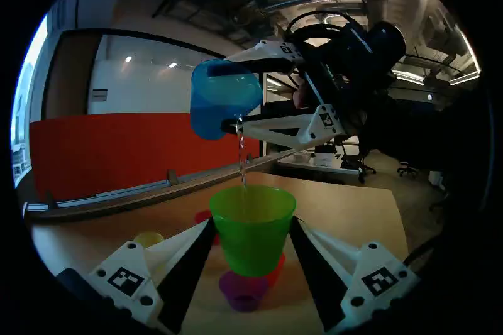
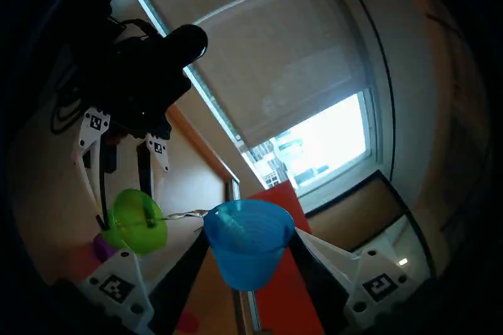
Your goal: Pour water
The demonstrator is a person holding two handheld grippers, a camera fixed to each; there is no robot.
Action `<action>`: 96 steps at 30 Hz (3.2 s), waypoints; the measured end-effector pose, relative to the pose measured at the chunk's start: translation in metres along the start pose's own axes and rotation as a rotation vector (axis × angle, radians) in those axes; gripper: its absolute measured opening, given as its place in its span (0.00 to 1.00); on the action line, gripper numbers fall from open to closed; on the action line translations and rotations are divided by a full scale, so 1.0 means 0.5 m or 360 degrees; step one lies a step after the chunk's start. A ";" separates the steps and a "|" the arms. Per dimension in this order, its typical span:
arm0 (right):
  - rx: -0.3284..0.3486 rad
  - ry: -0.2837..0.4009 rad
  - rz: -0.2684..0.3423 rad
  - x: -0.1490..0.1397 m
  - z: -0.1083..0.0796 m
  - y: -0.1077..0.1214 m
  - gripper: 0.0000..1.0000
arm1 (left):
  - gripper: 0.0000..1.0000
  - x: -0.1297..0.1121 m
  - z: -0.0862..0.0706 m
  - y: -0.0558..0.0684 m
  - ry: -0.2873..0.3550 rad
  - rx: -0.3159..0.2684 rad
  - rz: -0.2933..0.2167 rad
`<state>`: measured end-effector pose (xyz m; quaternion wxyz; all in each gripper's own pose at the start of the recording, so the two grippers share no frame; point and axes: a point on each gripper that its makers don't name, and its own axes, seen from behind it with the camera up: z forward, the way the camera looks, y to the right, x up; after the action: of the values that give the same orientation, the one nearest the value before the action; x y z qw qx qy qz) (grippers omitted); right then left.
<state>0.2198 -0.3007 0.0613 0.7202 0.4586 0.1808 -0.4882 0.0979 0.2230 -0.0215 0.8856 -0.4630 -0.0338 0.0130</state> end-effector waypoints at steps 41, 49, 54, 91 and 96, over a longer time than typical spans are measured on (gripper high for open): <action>-0.0013 -0.0015 -0.0120 0.004 -0.004 0.004 0.90 | 0.83 -0.001 -0.003 0.000 -0.0004 -0.0003 0.0001; -0.0021 -0.0015 -0.0147 0.006 -0.006 0.008 0.90 | 0.83 0.004 -0.004 0.001 -0.0001 -0.0003 0.0004; -0.0025 -0.0013 -0.0163 0.008 -0.008 0.009 0.90 | 0.83 0.004 -0.004 0.001 0.0000 -0.0003 0.0002; -0.0045 -0.0012 -0.0275 0.016 -0.008 0.015 0.90 | 0.83 0.014 -0.003 0.008 0.0011 -0.0004 0.0012; -0.0051 -0.0011 -0.0285 0.019 -0.008 0.017 0.90 | 0.83 0.015 -0.003 0.009 0.0013 -0.0005 0.0011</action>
<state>0.2321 -0.3017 0.0568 0.6814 0.4273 0.2265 -0.5493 0.1057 0.2246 -0.0259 0.8850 -0.4645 -0.0286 0.0142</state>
